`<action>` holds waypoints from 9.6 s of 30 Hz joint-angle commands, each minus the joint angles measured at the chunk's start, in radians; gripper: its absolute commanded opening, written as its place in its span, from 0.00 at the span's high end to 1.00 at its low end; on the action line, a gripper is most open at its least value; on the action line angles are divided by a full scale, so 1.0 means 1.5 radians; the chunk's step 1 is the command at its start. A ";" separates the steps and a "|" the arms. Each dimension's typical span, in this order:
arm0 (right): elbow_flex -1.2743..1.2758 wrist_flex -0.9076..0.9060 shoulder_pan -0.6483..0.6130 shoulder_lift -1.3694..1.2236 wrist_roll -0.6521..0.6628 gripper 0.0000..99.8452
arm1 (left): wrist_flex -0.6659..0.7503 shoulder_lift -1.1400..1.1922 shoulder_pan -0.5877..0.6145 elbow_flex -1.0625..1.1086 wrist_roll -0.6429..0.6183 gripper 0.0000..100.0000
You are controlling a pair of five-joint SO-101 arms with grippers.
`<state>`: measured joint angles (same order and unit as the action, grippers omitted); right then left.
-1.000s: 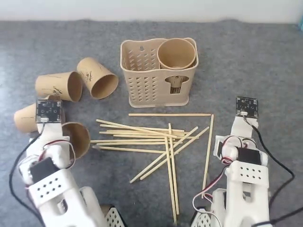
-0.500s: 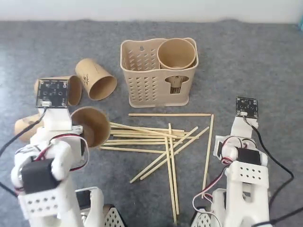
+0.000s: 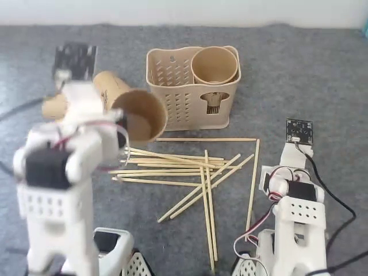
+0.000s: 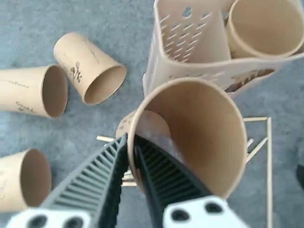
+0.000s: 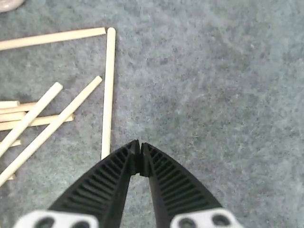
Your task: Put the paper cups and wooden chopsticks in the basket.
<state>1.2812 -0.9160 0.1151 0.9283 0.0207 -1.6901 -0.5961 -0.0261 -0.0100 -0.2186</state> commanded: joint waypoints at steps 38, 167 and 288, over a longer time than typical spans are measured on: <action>0.015 0.040 -0.021 0.016 0.025 0.99 | 0.136 0.587 -0.167 -0.596 -0.233 0.98; 0.018 0.028 -0.020 0.021 0.025 0.99 | 0.068 0.094 0.007 -0.218 -0.266 0.99; 0.019 0.036 -0.021 0.016 0.044 0.99 | 0.853 0.403 0.357 0.403 0.152 0.99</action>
<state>1.3103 -0.8746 0.0905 0.9283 0.0760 -0.4335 0.0146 0.5094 0.6529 0.0069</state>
